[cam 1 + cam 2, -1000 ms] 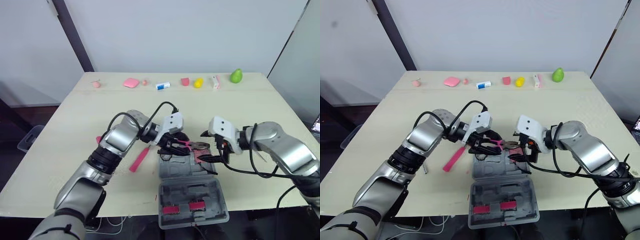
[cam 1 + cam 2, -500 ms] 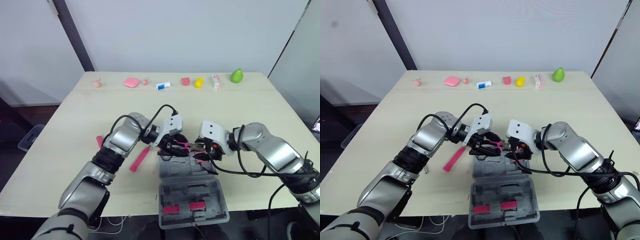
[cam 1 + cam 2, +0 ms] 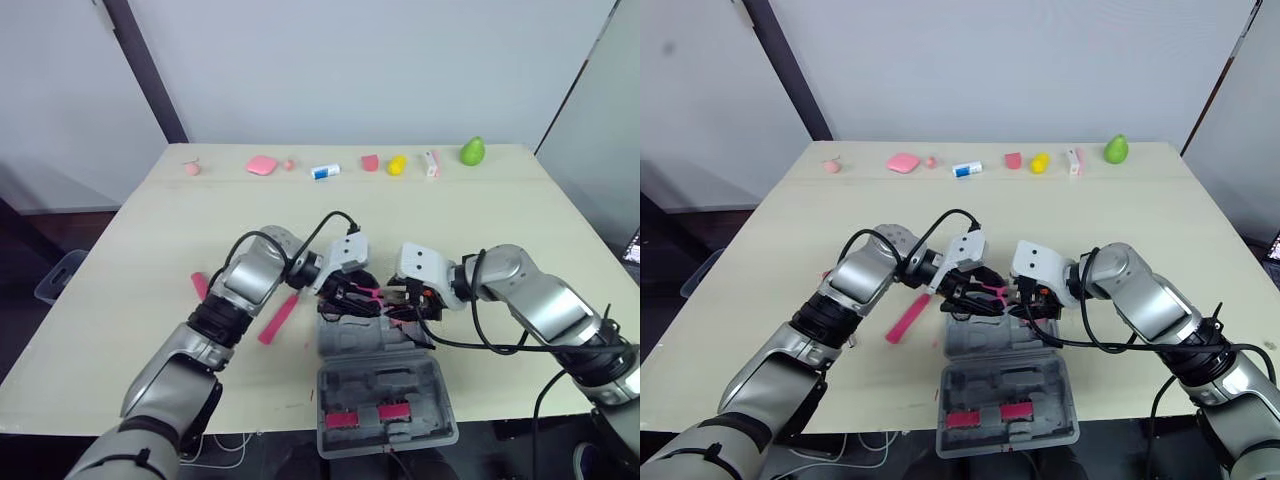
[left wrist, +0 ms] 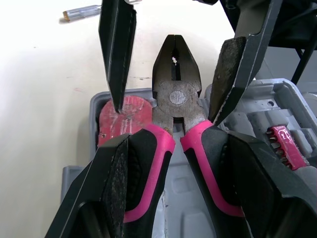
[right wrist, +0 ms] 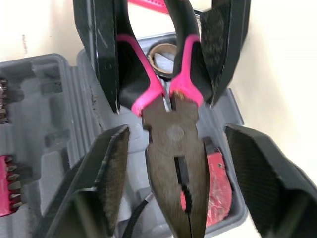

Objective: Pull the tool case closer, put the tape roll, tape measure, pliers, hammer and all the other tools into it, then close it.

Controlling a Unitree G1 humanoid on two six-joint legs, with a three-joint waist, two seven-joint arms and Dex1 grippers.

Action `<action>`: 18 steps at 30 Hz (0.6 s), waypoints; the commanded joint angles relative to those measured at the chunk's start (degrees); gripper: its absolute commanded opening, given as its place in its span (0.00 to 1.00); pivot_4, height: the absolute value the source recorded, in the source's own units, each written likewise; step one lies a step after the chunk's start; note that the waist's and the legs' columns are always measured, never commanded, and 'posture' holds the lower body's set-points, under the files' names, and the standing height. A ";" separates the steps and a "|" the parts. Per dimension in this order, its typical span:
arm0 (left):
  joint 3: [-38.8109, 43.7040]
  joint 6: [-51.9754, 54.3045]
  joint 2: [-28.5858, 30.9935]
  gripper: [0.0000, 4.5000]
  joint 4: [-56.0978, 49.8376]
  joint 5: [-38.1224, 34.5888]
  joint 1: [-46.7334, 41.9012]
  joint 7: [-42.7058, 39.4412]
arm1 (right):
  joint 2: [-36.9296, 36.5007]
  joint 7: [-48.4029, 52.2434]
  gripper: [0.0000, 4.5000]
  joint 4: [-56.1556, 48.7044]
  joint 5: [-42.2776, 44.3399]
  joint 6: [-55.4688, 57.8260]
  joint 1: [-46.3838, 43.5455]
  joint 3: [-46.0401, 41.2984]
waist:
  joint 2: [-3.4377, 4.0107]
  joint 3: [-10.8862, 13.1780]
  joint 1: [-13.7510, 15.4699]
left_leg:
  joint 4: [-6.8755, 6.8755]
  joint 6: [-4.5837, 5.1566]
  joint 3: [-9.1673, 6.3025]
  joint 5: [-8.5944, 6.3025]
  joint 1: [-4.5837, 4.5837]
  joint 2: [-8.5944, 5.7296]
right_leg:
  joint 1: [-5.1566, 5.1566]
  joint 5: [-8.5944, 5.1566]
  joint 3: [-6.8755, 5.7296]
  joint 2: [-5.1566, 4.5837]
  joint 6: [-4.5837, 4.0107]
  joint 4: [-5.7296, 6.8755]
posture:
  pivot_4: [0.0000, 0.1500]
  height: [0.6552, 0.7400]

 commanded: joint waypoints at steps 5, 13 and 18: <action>0.72 -2.29 -0.40 0.55 -0.43 0.20 -0.63 -0.41 | 0.43 0.65 0.22 -1.33 -0.11 -0.72 0.17 -1.34 | 0.00 0.00 0.00 | 0.00 0.00 0.00 0.00 0.01 0.00 | 0.00 0.00 0.00 0.00 0.00 0.02 | 1.00 1.00; 2.10 -5.68 0.28 0.66 -0.43 -0.74 0.77 -1.10 | -0.70 0.23 0.22 -1.77 -0.86 -1.59 1.54 -2.12 | 0.00 0.00 0.00 | 0.00 0.00 -0.01 0.00 0.01 0.00 | 0.00 0.00 0.01 0.00 0.00 0.01 | 1.00 1.00; 4.90 -9.08 1.47 0.99 -1.57 -2.24 2.72 -0.61 | -0.86 -0.39 0.22 -2.41 -0.12 -5.36 3.66 -4.77 | 0.00 0.00 0.06 | 0.02 0.00 0.00 0.00 0.01 0.00 | 0.00 0.00 0.00 -0.01 0.00 0.02 | 1.00 1.00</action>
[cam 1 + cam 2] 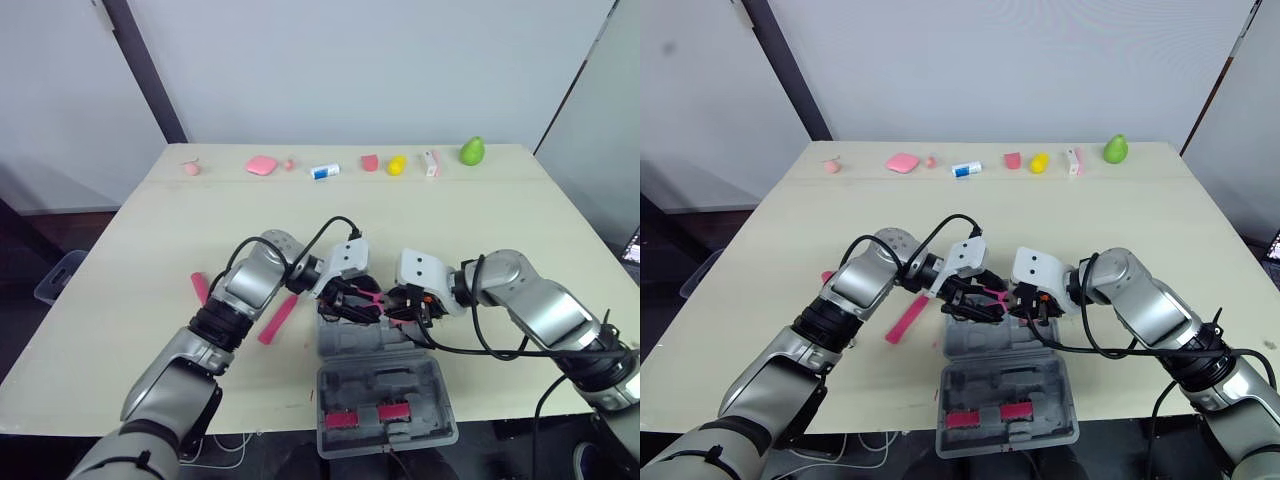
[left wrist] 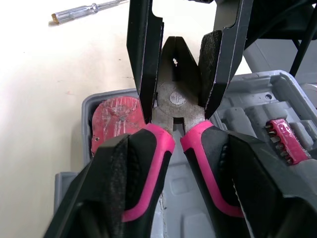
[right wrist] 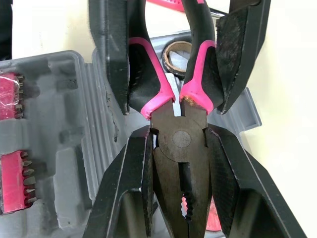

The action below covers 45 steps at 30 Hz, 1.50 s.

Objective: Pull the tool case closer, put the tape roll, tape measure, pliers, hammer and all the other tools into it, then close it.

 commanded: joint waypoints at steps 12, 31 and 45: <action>18.44 -3.55 15.95 0.99 -13.18 -13.97 18.81 -6.52 | -3.87 2.07 0.22 -0.04 -5.11 -12.16 2.89 -1.14 | 0.03 0.02 -0.46 | -0.01 0.00 0.04 0.00 0.06 0.06 | -0.01 0.00 0.07 0.00 0.00 0.02 | 1.00 1.00; 28.92 -9.02 25.08 0.99 -11.16 -20.20 30.85 -10.28 | 5.12 3.67 0.22 10.38 -17.78 -18.00 -1.73 9.87 | 0.11 0.07 -0.04 | -0.02 0.00 0.13 0.00 0.08 0.08 | -0.01 -0.01 0.00 0.01 -0.03 0.05 | 1.00 1.00; 26.79 -8.24 24.40 1.00 -11.46 -20.18 28.48 -9.35 | 6.93 3.53 0.63 11.47 -20.39 -20.02 -0.35 8.54 | 0.11 0.07 -0.14 | -0.02 -0.01 0.14 0.00 0.11 0.08 | 0.00 -0.01 0.01 0.03 -0.03 0.08 | 1.00 1.00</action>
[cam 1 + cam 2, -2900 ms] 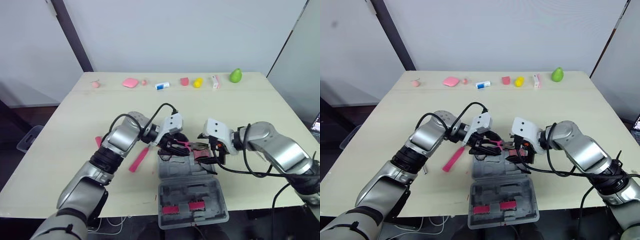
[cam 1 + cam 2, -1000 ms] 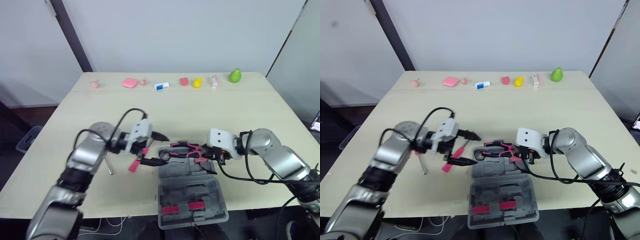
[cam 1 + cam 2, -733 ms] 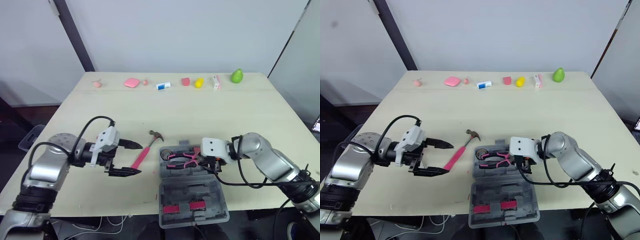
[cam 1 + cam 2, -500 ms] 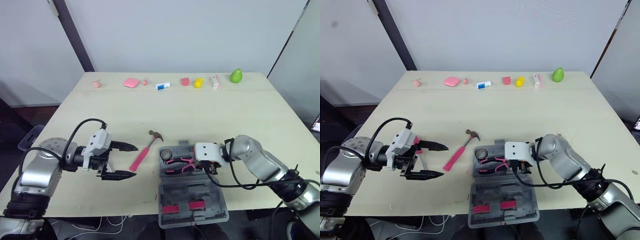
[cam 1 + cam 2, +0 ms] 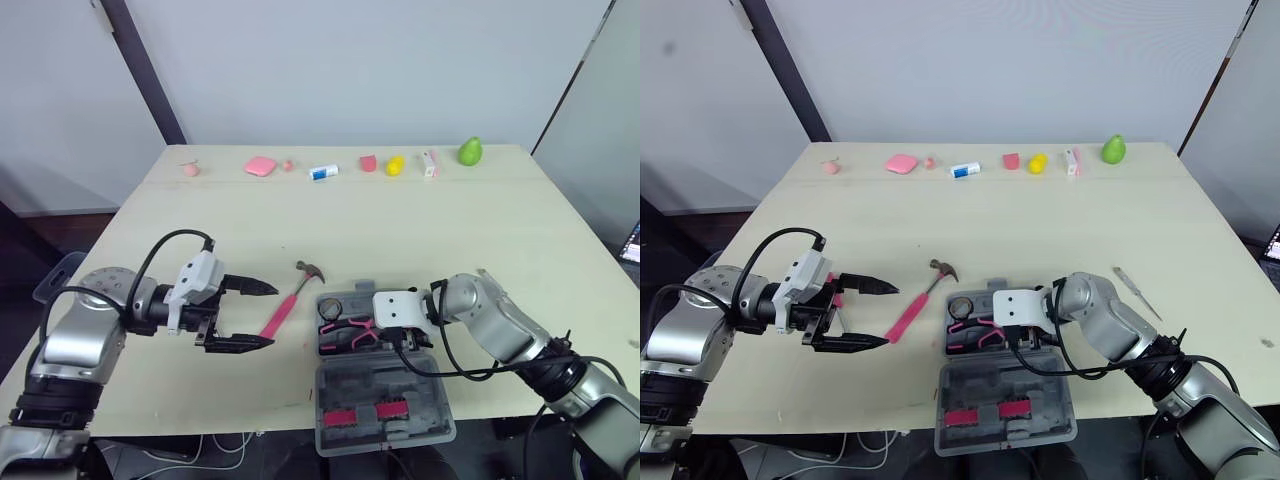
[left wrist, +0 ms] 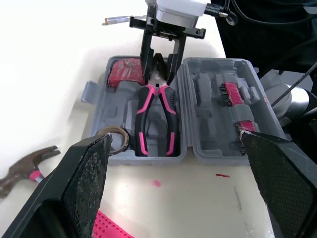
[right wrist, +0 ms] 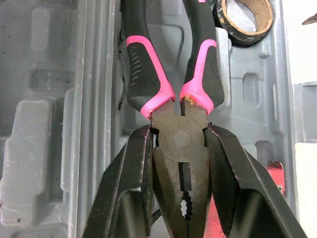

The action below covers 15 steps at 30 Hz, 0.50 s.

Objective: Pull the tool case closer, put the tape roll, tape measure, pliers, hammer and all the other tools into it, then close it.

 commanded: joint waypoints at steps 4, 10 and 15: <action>-0.11 -0.44 0.26 1.00 -0.40 -0.14 -1.25 -0.69 | -0.35 -0.17 0.95 -1.33 0.92 -1.46 0.92 -4.04 | 0.00 0.00 0.03 | 0.00 0.00 0.00 0.00 -0.01 0.00 | 0.00 0.00 0.00 -0.01 0.00 -0.02 | 1.00 1.00; -0.31 -0.68 0.05 1.00 -0.25 -0.05 -1.75 -0.63 | 4.23 -1.82 0.85 -1.56 8.11 -0.22 2.74 -10.82 | 0.00 0.00 -0.08 | 0.00 0.00 0.00 0.00 0.00 0.00 | 0.01 0.00 0.01 0.00 0.00 0.00 | 1.00 1.00; -0.24 -0.33 -0.30 1.00 -1.22 -0.60 -1.21 -0.37 | 6.71 -3.19 0.40 1.17 11.19 -4.06 4.56 -13.68 | 0.00 0.00 0.00 | 0.00 0.00 -0.01 0.00 0.00 0.01 | 0.02 0.00 0.00 0.01 0.00 0.00 | 1.00 1.00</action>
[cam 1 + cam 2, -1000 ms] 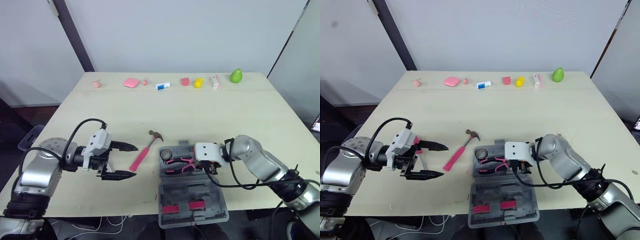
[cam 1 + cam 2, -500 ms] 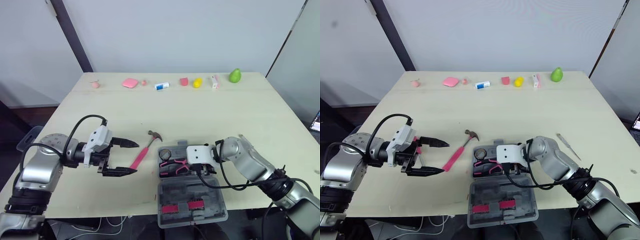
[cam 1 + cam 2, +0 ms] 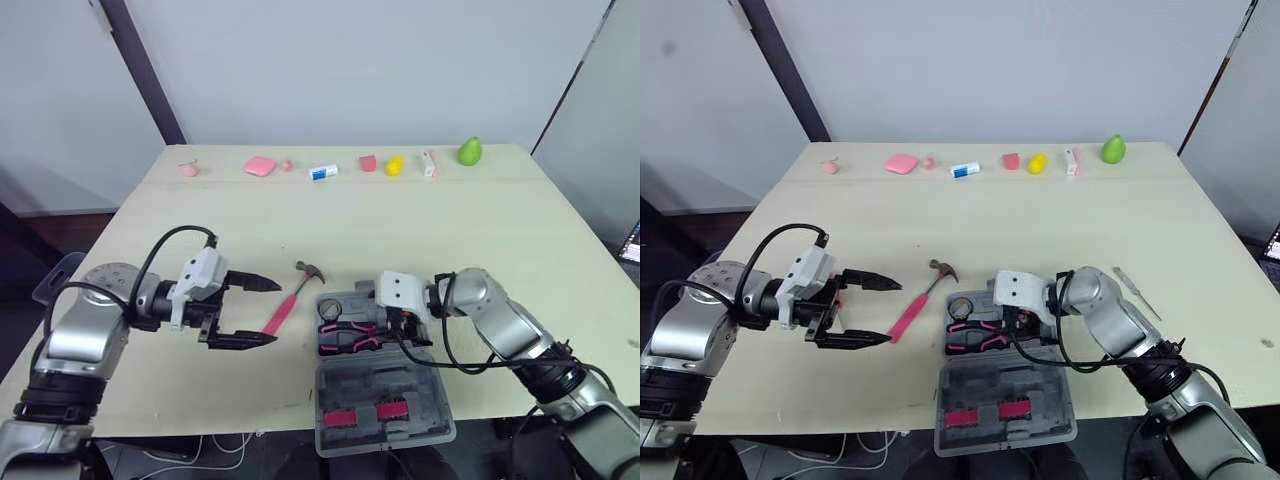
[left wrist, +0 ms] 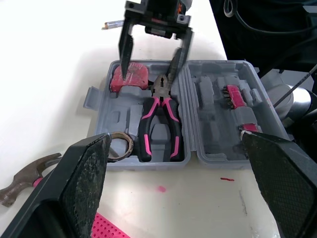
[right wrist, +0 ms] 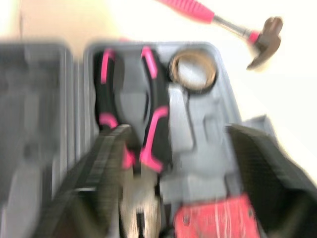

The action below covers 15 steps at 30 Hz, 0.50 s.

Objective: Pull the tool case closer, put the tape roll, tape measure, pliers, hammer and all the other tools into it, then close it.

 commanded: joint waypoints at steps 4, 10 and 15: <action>0.74 0.39 -0.01 1.00 -2.14 -1.87 0.46 -0.73 | 2.59 -1.32 0.02 4.13 4.41 -7.48 3.19 -4.36 | 0.00 0.00 0.04 | -0.01 0.00 0.01 0.00 -0.01 0.00 | 0.01 0.00 0.00 -0.01 0.00 -0.03 | 1.00 1.00; 1.21 0.68 -0.67 1.00 -2.35 -2.85 0.64 -0.07 | 3.95 -1.50 0.02 11.51 5.02 -12.93 5.76 -4.51 | 0.01 0.00 -0.02 | -0.01 0.00 0.01 0.00 0.02 0.00 | 0.02 0.00 0.01 0.00 0.00 0.00 | 1.00 1.00; 1.38 0.72 -0.90 1.00 -2.07 -2.86 0.93 0.68 | 5.17 -2.18 0.02 20.67 2.98 -15.65 6.77 -3.07 | -0.01 -0.01 -0.09 | -0.01 0.00 0.01 0.00 0.05 0.00 | 0.03 0.00 0.03 0.00 0.00 0.00 | 1.00 1.00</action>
